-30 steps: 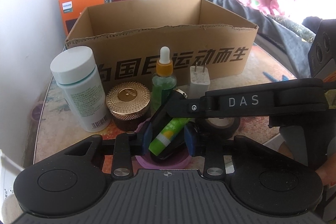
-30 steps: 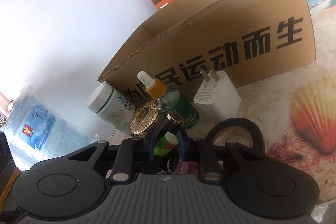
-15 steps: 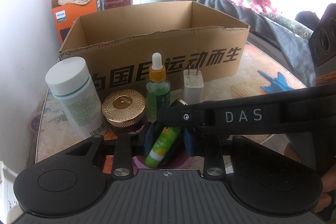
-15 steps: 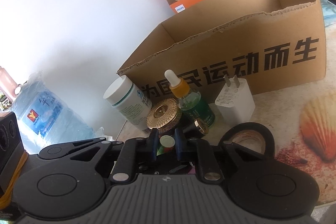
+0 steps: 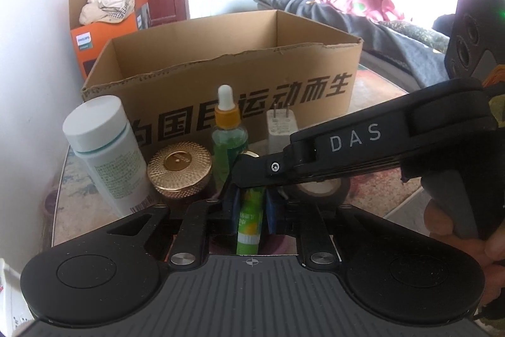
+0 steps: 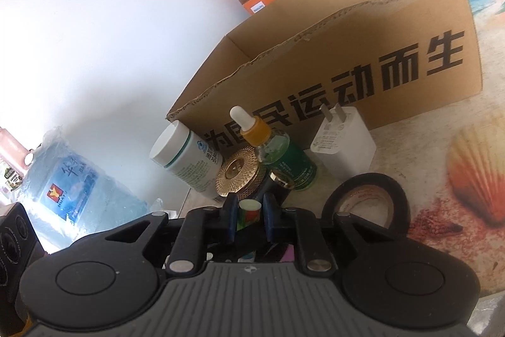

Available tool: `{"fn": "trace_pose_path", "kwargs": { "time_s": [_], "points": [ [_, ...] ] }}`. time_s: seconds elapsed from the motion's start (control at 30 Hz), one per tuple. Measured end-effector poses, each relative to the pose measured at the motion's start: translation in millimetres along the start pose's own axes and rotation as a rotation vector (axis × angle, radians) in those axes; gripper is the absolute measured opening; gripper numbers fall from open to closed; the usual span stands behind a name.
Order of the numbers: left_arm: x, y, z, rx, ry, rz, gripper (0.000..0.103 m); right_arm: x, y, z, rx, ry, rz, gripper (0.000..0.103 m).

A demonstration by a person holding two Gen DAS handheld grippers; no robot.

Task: Organize rigid objects
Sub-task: 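Grasp the green glue stick in the pink cup with the right tool, then carry the glue stick into the cardboard box and open the right tool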

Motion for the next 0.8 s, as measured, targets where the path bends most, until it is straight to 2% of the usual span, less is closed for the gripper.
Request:
{"fn": "trace_pose_path", "kwargs": {
  "time_s": [0.27,0.5,0.63,0.8],
  "points": [
    [14,-8,-8,0.024,-0.01,0.055,0.015,6,-4,-23,0.076,-0.002,0.034,0.019],
    [40,-34,-13,0.021,-0.03,0.147,0.015,24,-24,-59,0.162,-0.022,0.104,0.018],
    [57,-64,-22,0.026,-0.036,0.209,0.015,35,-50,-89,0.23,-0.038,0.152,0.018],
    [68,-113,-42,0.04,-0.045,0.258,0.015,37,-101,-122,0.286,-0.074,0.179,0.018]
  ]
}}
Point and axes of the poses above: each gripper's, at about its wrist camera, not at the fingertips, and x roughly against the way its jaws point, z to its right, y to its underside, the point moved 10 cm from there along -x, roughly the way its jaws point, and after that the axes turned 5 degrees about y, right-handed, at the moved point
